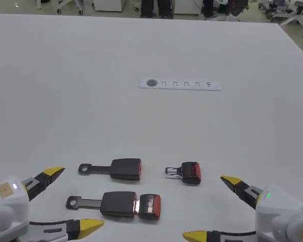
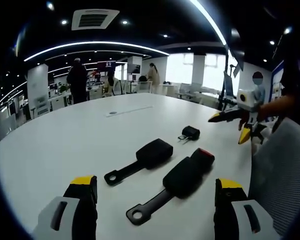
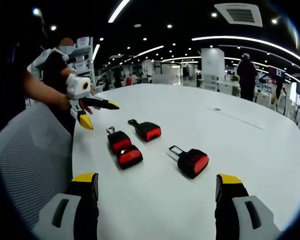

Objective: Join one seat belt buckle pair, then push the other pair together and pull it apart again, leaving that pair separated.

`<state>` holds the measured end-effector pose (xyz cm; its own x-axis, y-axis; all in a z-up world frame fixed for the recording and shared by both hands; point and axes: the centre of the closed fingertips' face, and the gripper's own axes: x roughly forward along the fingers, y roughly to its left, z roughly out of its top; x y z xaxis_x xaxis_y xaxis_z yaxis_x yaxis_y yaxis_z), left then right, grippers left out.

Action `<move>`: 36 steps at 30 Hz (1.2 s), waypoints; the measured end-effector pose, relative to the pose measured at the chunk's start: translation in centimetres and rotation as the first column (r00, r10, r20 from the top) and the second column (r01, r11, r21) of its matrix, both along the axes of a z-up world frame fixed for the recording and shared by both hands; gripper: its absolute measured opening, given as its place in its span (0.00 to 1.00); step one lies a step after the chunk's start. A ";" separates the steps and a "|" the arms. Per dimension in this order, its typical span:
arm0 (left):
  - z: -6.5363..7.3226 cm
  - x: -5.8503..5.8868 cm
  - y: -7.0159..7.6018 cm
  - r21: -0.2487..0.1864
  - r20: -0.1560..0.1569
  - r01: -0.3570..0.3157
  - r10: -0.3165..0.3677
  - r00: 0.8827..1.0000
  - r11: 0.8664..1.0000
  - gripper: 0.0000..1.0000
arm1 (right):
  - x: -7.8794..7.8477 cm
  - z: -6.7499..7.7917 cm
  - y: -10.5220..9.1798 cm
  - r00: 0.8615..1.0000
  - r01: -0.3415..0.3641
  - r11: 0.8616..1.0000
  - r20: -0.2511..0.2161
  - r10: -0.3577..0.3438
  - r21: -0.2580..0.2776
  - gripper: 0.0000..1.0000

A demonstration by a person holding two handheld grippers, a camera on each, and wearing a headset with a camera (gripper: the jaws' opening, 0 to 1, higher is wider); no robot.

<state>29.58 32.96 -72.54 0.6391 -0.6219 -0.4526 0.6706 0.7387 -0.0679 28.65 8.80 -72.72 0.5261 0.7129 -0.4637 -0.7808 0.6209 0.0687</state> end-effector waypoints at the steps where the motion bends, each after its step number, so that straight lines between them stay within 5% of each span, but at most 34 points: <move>1: -0.1 0.0 0.1 0.001 0.000 0.001 -0.001 1.000 1.000 1.00 | 0.1 0.1 0.0 1.000 0.000 1.000 0.007 0.000 0.005 0.99; 36: 0.6 -0.2 -0.5 0.002 0.012 0.005 -0.005 1.000 1.000 0.99 | -0.3 0.0 0.2 1.000 -0.018 1.000 0.010 0.018 -0.015 0.99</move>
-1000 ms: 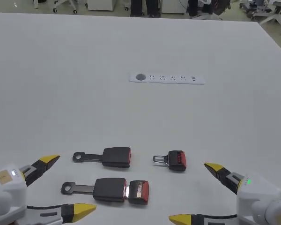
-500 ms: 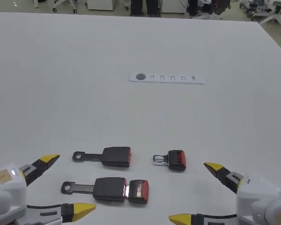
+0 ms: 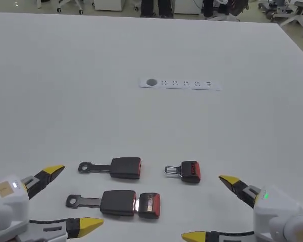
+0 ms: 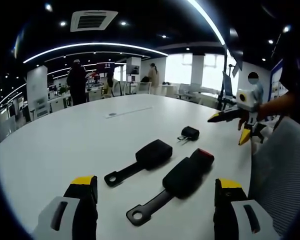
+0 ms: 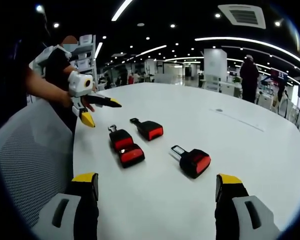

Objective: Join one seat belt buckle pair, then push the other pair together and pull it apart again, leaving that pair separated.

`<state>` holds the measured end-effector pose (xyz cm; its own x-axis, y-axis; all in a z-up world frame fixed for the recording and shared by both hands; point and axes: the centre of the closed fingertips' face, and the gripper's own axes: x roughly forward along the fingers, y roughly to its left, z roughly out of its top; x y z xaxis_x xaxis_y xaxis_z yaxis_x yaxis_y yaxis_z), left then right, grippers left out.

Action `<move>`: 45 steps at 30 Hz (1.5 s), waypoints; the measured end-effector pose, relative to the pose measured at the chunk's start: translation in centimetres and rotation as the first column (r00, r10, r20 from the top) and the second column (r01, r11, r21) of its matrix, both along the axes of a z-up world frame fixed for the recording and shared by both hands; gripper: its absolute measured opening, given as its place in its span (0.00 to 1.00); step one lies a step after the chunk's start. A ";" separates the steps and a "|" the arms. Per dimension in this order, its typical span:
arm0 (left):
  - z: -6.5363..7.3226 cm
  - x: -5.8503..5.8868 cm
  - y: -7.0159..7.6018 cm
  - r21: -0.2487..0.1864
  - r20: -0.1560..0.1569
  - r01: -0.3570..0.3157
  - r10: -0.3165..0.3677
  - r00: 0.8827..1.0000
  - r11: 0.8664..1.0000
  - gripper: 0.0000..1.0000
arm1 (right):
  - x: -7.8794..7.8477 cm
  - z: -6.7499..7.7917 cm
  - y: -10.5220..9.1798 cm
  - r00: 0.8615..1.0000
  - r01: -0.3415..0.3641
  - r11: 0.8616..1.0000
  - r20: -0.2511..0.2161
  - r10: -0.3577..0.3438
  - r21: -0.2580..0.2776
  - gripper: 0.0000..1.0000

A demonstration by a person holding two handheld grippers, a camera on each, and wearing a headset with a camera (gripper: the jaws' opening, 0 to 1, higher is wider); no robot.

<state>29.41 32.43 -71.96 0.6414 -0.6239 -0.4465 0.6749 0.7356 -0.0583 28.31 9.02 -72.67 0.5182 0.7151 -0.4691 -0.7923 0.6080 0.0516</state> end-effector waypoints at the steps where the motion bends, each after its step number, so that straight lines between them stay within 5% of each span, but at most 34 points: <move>1: 0.0 0.0 0.0 0.000 0.000 0.000 0.000 1.000 1.000 0.99 | 0.0 0.0 0.0 1.000 -0.003 1.000 0.001 0.003 -0.001 0.99; 45: 0.1 -0.1 -0.1 0.004 0.007 0.007 -0.007 1.000 1.000 0.99 | -0.2 -0.4 0.2 1.000 -0.024 1.000 0.006 0.024 -0.014 0.99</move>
